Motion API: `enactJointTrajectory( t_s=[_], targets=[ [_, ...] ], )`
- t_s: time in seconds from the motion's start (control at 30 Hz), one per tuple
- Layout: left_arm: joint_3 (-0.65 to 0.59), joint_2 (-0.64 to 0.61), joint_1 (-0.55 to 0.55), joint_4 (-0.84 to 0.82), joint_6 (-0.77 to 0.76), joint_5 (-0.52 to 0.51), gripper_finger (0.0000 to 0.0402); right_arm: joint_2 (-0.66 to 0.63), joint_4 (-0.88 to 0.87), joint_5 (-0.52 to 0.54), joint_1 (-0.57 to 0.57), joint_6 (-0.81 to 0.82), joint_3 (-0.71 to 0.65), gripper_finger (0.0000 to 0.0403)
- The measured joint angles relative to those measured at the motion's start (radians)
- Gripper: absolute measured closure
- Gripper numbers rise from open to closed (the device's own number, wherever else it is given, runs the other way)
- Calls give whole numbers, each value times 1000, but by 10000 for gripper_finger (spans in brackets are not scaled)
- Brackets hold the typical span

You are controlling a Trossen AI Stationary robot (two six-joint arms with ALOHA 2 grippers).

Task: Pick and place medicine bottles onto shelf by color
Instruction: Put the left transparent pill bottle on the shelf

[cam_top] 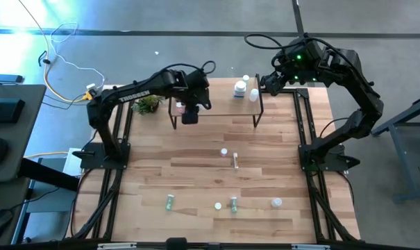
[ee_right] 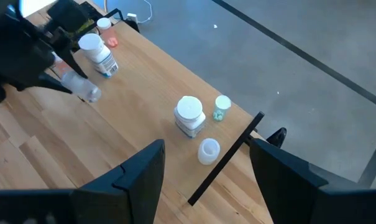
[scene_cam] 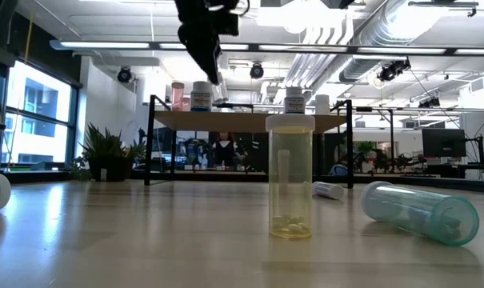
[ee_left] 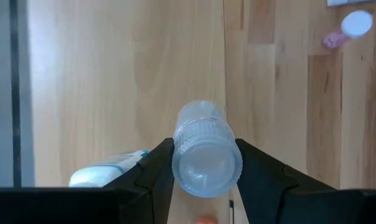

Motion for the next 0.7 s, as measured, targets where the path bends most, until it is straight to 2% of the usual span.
enactJointTrajectory(
  t_s=[0.7],
  targets=[
    [0,35,31,-16,40,-7,265,0,0,0,0,0,0,176]
  ],
)
